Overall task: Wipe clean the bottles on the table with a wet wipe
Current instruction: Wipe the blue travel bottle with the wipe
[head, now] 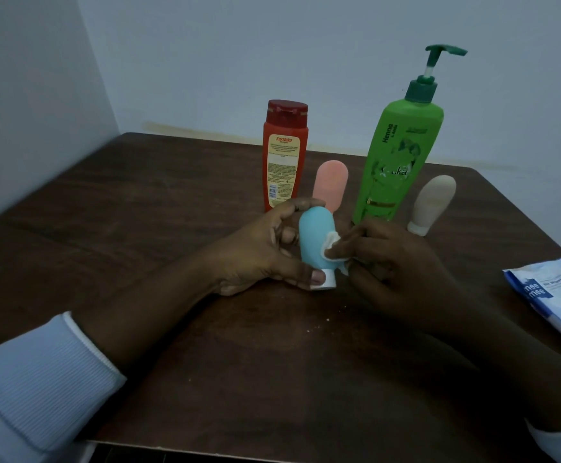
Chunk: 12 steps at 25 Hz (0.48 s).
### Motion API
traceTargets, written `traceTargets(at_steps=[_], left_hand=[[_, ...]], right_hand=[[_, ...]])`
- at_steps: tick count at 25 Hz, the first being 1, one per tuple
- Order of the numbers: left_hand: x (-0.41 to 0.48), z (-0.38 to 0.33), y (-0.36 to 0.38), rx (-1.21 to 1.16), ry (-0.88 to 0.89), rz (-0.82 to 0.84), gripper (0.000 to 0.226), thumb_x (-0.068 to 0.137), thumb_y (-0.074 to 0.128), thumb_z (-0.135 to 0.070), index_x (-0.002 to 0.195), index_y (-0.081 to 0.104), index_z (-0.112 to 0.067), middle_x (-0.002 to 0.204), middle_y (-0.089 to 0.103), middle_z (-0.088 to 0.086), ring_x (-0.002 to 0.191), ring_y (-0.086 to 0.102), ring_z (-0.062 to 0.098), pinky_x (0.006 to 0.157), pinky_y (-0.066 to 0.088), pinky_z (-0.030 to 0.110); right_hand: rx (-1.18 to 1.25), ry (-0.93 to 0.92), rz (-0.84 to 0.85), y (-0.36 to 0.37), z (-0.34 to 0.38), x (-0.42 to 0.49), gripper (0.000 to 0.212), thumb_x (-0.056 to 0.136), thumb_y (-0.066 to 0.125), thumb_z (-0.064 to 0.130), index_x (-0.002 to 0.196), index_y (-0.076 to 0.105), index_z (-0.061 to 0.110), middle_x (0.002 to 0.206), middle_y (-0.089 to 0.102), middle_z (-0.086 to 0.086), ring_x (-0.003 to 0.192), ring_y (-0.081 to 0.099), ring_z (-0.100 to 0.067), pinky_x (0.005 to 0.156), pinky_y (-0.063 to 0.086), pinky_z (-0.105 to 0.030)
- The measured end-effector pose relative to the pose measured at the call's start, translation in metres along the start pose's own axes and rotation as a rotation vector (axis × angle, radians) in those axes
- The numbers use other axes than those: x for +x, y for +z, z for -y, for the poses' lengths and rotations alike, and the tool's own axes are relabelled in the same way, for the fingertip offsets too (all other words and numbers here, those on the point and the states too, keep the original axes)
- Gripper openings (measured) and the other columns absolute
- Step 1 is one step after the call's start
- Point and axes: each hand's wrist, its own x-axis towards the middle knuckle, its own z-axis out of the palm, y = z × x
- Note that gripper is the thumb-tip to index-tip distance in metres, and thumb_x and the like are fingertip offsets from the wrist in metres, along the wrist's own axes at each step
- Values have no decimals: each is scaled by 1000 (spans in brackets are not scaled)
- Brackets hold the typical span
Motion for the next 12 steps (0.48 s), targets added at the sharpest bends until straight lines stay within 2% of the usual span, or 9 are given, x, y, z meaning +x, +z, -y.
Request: traceTargets(at_steps=[3, 5, 7, 10, 12], left_hand=[[0, -2, 4, 79, 25, -11, 100, 73, 80, 18, 149, 43, -35, 141, 62, 7, 122, 69, 26, 95, 60, 51], [0, -4, 5, 155, 30, -7, 102, 73, 82, 14, 150, 41, -39, 141, 61, 1, 122, 69, 23, 92, 62, 47], [-1, -4, 5, 206, 9, 6, 104, 74, 84, 11, 151, 37, -43, 139, 63, -1, 119, 70, 29, 90, 62, 52], [-2, -3, 6, 252, -6, 24, 108, 74, 85, 8, 153, 32, -44, 135, 67, 1, 115, 68, 45, 90, 57, 65], [-2, -4, 7, 259, 0, 27, 108, 73, 86, 8, 153, 34, -42, 135, 66, 0, 117, 67, 43, 93, 55, 69]], right_hand=[[68, 19, -67, -4, -2, -2, 15, 85, 72, 4, 98, 76, 10, 99, 67, 1, 90, 64, -6, 75, 53, -25], [35, 71, -237, -1, -3, -2, 16, 89, 67, 2, 102, 75, 7, 105, 66, -3, 95, 64, -9, 80, 53, -25], [-67, 85, -340, 1, -3, 0, 22, 93, 58, 4, 110, 72, 4, 112, 64, -9, 104, 61, -16, 88, 51, -26], [-189, -3, -252, 10, -5, 2, 30, 94, 52, 7, 117, 70, 1, 119, 64, -15, 112, 59, -26, 94, 49, -35], [-243, -50, -151, 15, -6, 4, 33, 93, 52, 11, 118, 70, 0, 120, 65, -16, 110, 60, -32, 93, 49, -41]])
